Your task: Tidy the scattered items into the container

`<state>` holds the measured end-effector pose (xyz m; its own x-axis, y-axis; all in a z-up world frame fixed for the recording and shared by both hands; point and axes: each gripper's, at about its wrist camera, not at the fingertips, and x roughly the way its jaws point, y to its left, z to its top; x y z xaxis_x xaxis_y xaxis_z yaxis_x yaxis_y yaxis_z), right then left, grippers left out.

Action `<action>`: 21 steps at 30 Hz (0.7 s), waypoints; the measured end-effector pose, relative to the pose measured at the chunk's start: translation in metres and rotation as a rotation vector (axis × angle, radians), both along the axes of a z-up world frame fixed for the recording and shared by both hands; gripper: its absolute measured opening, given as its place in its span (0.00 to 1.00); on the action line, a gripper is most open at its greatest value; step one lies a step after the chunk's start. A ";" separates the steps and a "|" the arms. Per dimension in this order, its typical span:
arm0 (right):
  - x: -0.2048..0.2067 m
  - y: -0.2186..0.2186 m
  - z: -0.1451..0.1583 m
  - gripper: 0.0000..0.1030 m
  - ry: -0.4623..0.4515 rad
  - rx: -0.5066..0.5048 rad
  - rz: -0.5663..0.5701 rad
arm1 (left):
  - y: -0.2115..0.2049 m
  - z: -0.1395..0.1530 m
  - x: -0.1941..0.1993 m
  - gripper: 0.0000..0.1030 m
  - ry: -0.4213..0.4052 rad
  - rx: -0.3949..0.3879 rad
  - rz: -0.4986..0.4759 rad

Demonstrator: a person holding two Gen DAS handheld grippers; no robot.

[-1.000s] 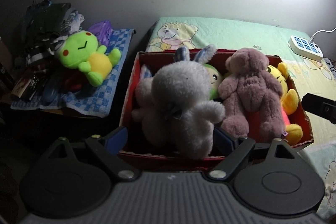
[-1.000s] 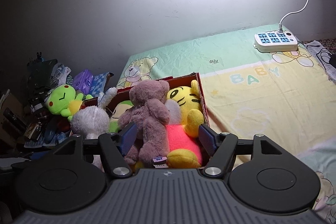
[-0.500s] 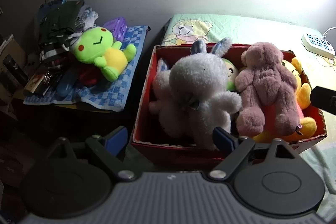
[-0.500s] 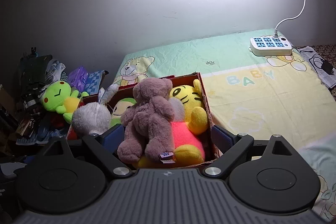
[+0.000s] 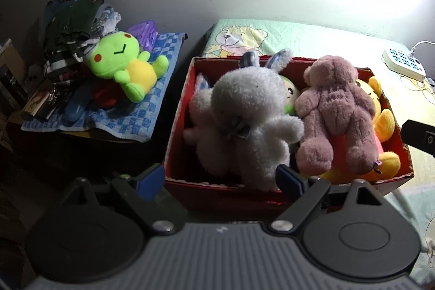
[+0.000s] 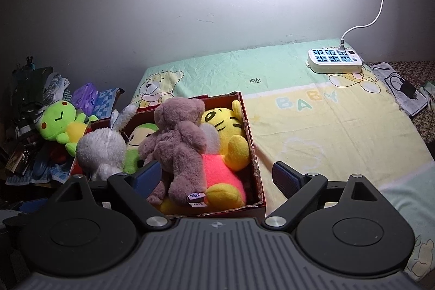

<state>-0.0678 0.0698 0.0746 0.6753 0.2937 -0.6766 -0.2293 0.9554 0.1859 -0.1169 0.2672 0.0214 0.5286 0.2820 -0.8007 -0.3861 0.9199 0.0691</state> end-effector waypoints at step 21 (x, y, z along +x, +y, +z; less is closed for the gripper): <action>0.020 0.007 -0.018 0.88 0.101 0.006 0.004 | -0.004 -0.015 0.010 0.86 0.092 0.015 -0.014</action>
<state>-0.0473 0.0770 0.0566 0.6028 0.3002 -0.7393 -0.2129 0.9534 0.2136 -0.1069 0.2629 0.0066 0.4567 0.2874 -0.8419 -0.3648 0.9237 0.1175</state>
